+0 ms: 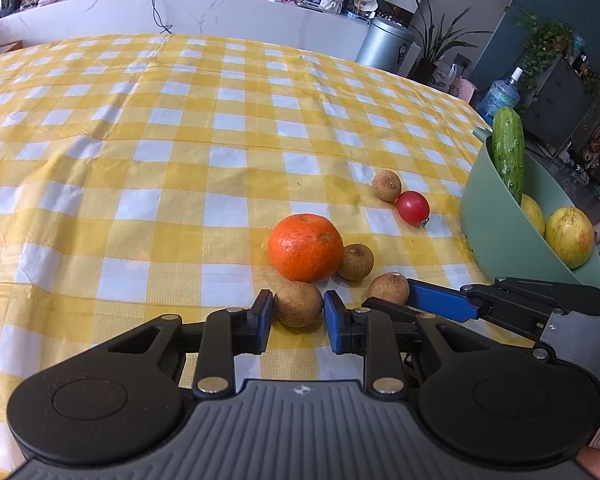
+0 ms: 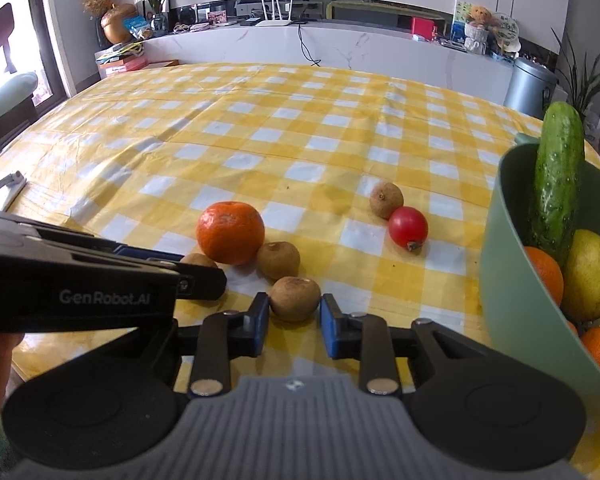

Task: Organize fruits
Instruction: 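Close the left tool on a brown kiwi while the right tool grasps another kiwi, then carry the kiwi in the left tool while the right tool carries its kiwi over the colander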

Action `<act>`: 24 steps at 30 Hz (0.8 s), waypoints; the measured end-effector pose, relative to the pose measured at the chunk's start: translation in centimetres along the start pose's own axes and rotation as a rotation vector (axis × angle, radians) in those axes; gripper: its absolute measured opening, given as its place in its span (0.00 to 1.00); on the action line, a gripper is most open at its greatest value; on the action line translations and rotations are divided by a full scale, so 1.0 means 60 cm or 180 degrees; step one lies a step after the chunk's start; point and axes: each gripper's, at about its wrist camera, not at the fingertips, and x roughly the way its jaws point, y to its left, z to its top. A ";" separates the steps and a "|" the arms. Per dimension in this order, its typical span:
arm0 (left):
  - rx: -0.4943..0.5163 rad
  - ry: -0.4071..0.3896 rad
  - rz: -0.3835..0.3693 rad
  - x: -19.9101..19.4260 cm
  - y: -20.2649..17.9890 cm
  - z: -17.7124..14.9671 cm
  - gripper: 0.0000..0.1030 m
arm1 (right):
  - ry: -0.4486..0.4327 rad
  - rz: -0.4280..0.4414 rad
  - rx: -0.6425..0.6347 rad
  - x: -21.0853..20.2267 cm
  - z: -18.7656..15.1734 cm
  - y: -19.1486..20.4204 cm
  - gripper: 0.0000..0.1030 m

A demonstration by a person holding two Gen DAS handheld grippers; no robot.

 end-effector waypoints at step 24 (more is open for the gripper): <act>0.0014 -0.0401 -0.0196 -0.091 -0.055 0.011 0.29 | -0.0543 -0.0161 0.0122 -0.125 -0.030 -0.020 0.23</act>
